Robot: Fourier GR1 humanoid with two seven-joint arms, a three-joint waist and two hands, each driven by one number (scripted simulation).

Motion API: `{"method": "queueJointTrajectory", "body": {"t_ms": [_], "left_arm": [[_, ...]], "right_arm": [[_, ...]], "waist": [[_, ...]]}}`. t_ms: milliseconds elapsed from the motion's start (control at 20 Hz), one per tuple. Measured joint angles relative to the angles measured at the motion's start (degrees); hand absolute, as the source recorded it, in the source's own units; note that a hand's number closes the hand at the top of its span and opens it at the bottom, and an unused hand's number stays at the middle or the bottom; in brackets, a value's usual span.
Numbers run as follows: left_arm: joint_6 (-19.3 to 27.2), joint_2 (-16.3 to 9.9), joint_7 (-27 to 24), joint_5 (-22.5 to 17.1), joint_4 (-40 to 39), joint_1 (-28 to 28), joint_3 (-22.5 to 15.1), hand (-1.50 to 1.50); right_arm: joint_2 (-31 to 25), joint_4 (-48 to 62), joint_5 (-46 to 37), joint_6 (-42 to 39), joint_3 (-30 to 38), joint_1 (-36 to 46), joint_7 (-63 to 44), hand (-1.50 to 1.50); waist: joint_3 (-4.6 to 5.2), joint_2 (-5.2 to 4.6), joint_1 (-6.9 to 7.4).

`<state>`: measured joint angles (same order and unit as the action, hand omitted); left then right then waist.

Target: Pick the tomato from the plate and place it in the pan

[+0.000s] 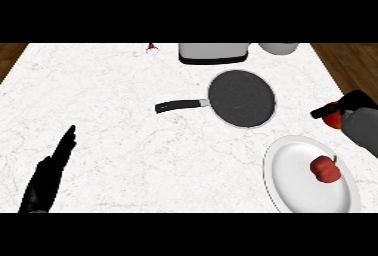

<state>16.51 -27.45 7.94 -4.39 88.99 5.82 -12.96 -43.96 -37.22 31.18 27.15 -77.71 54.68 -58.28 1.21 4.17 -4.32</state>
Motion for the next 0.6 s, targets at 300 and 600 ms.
{"method": "queueJointTrajectory", "body": {"t_ms": [300,600], "left_arm": [[-0.6,-0.2,-0.4,-0.3,0.1,-0.2,0.4,0.0],[-0.7,0.3,-0.8,-0.3,0.9,-0.2,0.2,0.0]], "right_arm": [[1.3,-0.1,-11.6,7.2,-6.5,9.3,-1.9,1.5],[3.6,-0.8,-17.6,10.5,-8.0,16.6,-5.0,1.5]], "waist": [[-0.23,-0.53,0.84],[-0.66,-1.39,1.04]]}}
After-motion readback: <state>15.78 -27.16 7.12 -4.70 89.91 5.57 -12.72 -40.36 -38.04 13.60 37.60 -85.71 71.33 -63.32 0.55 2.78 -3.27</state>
